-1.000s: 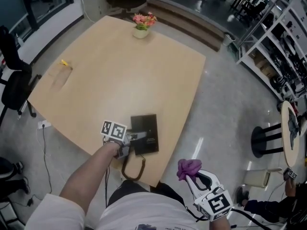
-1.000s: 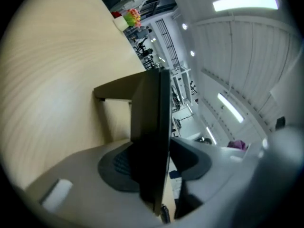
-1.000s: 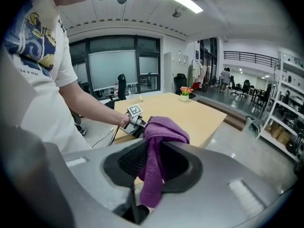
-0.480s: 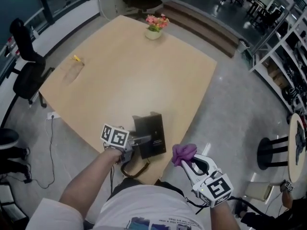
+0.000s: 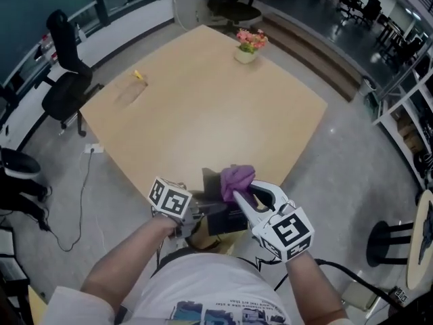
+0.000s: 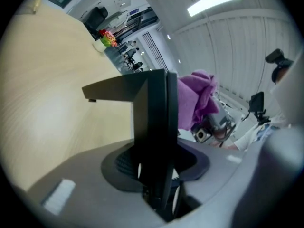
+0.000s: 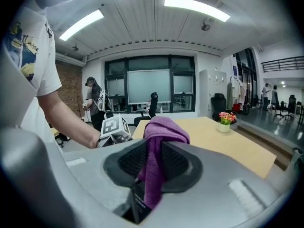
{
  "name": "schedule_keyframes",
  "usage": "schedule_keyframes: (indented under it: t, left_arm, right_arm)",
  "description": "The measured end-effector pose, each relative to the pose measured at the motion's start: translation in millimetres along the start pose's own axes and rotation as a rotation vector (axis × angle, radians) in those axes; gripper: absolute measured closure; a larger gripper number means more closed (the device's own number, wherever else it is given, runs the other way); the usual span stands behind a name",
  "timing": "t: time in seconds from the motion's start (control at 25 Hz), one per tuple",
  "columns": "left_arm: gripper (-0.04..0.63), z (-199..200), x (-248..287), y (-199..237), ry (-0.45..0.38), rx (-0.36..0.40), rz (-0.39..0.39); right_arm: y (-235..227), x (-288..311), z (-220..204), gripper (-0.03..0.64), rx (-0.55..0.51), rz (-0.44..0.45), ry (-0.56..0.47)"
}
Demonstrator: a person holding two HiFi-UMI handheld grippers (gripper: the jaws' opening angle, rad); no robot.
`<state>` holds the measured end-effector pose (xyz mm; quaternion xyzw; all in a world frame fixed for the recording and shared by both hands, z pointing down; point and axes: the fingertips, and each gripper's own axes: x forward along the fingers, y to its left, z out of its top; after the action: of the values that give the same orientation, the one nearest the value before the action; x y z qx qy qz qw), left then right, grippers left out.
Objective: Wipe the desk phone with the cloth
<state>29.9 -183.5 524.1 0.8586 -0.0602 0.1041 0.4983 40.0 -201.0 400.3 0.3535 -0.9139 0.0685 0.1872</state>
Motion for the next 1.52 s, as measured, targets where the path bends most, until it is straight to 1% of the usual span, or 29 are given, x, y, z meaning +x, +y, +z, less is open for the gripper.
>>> schedule_keyframes:
  t: [0.12,0.36,0.56,0.68,0.96,1.12,1.24,1.36,1.52]
  left_arm:
    - [0.413,2,-8,-2,-0.029,-0.005,0.000]
    - [0.413,3,-19,-7,-0.072,-0.010,0.007]
    - [0.413,8,-31,-10,-0.089,-0.009,0.002]
    - [0.413,9,-33,-11,-0.079,0.000,0.003]
    - [0.414,2,-32,-16,-0.039,0.017,-0.016]
    - [0.414,1,-34,-18,-0.013,0.029,-0.042]
    - [0.414,-2,-33,-22,-0.006,0.033,-0.052]
    - [0.414,-5,-30,-28,-0.005,0.037,-0.054]
    - [0.414,-2,-39,-27,-0.015,0.037,-0.057]
  right_arm:
    - [12,0,-19,0.528,0.013,0.044,0.033]
    - [38,-20,-65,0.528,0.062,0.110,0.102]
    - [67,-35,-93,0.528,0.052,0.176,0.183]
    - [63,-42,-85,0.528,0.052,0.168,0.169]
    - [22,-30,-9,0.528,-0.035,0.088,0.014]
    - [7,-11,19,0.528,-0.076,0.054,-0.020]
    - [2,-9,16,0.528,-0.068,0.041,-0.011]
    - [5,-22,-2,0.528,-0.037,0.050,0.016]
    - [22,-31,-31,0.528,0.013,0.069,0.071]
